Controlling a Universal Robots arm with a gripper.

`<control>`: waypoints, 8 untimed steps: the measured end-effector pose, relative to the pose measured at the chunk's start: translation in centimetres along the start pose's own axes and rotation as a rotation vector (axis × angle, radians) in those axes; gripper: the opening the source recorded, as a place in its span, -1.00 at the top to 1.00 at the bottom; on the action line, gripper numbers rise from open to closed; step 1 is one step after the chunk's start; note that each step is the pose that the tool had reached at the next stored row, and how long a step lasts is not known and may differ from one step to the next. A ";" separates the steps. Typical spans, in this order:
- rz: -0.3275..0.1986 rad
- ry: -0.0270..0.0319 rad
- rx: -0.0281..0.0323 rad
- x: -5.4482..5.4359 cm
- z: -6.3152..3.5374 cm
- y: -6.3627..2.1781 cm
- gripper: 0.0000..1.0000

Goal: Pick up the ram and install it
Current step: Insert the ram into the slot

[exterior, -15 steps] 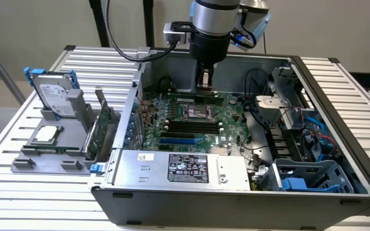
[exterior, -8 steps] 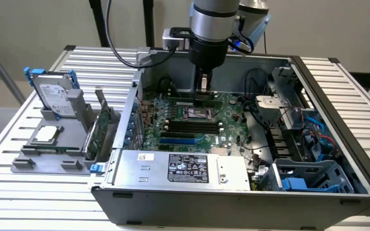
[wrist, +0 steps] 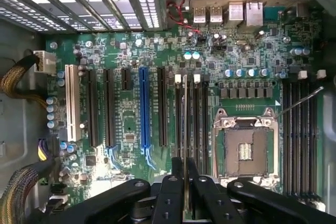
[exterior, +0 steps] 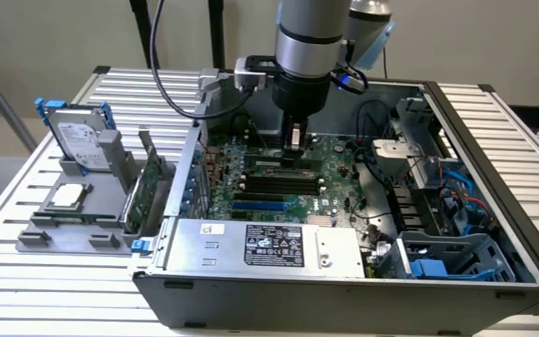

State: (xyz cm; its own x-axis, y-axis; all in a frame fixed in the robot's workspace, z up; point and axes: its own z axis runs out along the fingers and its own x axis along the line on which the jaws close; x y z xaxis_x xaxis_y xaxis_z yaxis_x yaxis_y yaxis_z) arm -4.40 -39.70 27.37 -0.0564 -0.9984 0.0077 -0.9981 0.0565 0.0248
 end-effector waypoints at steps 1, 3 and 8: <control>0.000 -0.0002 0.0023 0.1 0.14 0.00 1.00; 0.000 -0.0007 0.0067 0.1 0.49 -0.02 1.00; -0.002 -0.0007 0.0091 0.1 1.39 -0.03 1.00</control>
State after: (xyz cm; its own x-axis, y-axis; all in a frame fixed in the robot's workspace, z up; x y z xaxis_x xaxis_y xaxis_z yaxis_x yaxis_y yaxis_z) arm -4.40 -39.79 25.98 -0.0544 -0.9985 0.0069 -0.9984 0.0545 0.0158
